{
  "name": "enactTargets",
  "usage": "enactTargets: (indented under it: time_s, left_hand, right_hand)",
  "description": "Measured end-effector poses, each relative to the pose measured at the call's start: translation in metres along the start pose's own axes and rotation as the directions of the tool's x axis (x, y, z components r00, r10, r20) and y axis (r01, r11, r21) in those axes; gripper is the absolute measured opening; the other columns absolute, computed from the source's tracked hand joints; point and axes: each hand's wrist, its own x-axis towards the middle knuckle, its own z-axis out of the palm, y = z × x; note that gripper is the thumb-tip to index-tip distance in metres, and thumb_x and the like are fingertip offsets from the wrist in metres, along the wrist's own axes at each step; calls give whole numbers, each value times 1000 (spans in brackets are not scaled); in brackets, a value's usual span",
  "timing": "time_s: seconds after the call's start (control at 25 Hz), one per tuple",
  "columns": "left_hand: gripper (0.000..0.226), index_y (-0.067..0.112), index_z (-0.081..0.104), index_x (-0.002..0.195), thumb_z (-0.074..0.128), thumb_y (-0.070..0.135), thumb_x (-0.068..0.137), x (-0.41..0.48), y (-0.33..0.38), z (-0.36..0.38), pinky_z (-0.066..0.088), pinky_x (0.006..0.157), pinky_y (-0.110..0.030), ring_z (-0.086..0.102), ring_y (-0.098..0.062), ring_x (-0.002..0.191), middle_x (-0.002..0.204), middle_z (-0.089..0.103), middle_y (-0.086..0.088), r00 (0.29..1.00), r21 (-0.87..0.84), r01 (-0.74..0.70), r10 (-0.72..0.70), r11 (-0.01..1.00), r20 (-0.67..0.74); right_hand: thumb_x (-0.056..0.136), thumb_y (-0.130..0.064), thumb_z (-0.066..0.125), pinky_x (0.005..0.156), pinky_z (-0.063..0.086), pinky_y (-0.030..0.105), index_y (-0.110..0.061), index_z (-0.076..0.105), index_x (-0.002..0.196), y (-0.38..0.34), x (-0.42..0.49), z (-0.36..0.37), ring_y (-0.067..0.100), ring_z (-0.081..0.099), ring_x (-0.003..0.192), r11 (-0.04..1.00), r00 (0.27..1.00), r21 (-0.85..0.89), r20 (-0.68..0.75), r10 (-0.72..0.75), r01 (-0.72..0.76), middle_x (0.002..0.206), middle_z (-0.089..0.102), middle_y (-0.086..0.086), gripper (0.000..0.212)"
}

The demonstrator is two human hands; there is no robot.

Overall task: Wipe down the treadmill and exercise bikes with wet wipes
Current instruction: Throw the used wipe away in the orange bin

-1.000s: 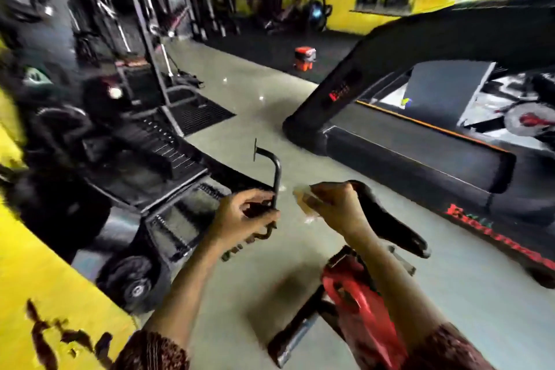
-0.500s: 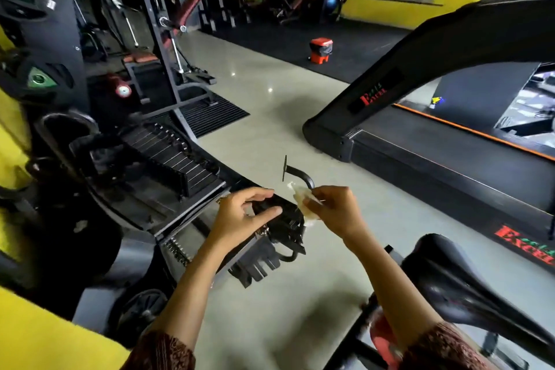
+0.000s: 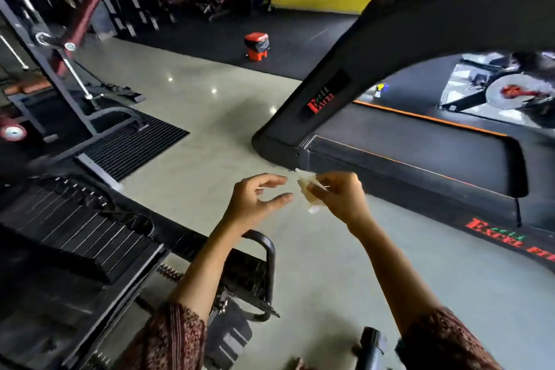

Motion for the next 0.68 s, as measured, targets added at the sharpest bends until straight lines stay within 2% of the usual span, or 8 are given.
enactTargets:
  time_s: [0.12, 0.2, 0.28, 0.36, 0.48, 0.6, 0.68]
  left_hand:
    - [29, 26, 70, 104, 80, 25, 77, 78, 6, 27, 45, 88, -19, 62, -3, 100, 105, 70, 9, 996, 10, -67, 67, 998, 61]
    - [28, 33, 68, 99, 81, 27, 75, 121, 7, 47, 44, 85, -15, 62, 3, 96, 100, 69, 18, 988, -8, -92, 93, 996, 124]
    - [29, 33, 68, 98, 82, 29, 73, 161, 6, 68, 43, 83, -11, 60, 9, 92, 96, 67, 22, 979, -41, -95, 101, 995, 176]
    - [32, 29, 69, 99, 82, 30, 70, 195, 3, 86, 43, 83, -11, 59, 12, 90, 97, 68, 19, 970, -77, -82, 97, 994, 224]
    - [31, 26, 69, 102, 81, 20, 75, 260, -9, 107, 43, 87, -18, 57, 14, 88, 99, 67, 16, 949, -93, -89, 113, 992, 293]
    - [29, 28, 67, 101, 80, 19, 77, 343, -34, 108, 43, 88, -19, 56, 15, 89, 98, 66, 20, 950, -138, -84, 121, 987, 287]
    - [27, 28, 67, 99, 80, 22, 76, 397, -51, 96, 44, 86, -16, 57, 14, 90, 98, 66, 20, 965, -171, -51, 93, 984, 246]
  right_hand:
    - [80, -23, 75, 65, 49, 37, -3, 72, 78, 21, 56, -22, 22, 59, 64, 998, 994, -1, -83, 65, -66, 73, 68, 10, 20]
    - [80, -22, 76, 61, 43, 31, -1, 70, 77, 40, 83, -37, 15, 54, 64, 991, 983, 13, -126, 135, -135, 71, 67, 9, 22]
    - [81, -21, 75, 61, 44, 31, 0, 70, 78, 59, 107, -52, 14, 57, 66, 983, 972, 3, -153, 180, -182, 71, 69, 8, 21]
    - [81, -18, 74, 64, 46, 32, -4, 72, 77, 77, 129, -62, 15, 60, 68, 975, 962, -21, -171, 213, -219, 72, 71, 6, 15]
    - [80, -23, 75, 59, 38, 29, -6, 71, 72, 103, 186, -68, 12, 52, 62, 965, 947, -22, -200, 252, -261, 64, 66, 6, 19]
    - [72, -36, 71, 57, 38, 28, -3, 70, 73, 120, 271, -58, 10, 49, 61, 975, 963, -8, -158, 220, -224, 62, 64, 11, 33]
    - [77, -24, 73, 58, 36, 27, 3, 68, 73, 123, 335, -43, 8, 47, 62, 979, 971, -25, -135, 199, -204, 61, 57, 7, 29]
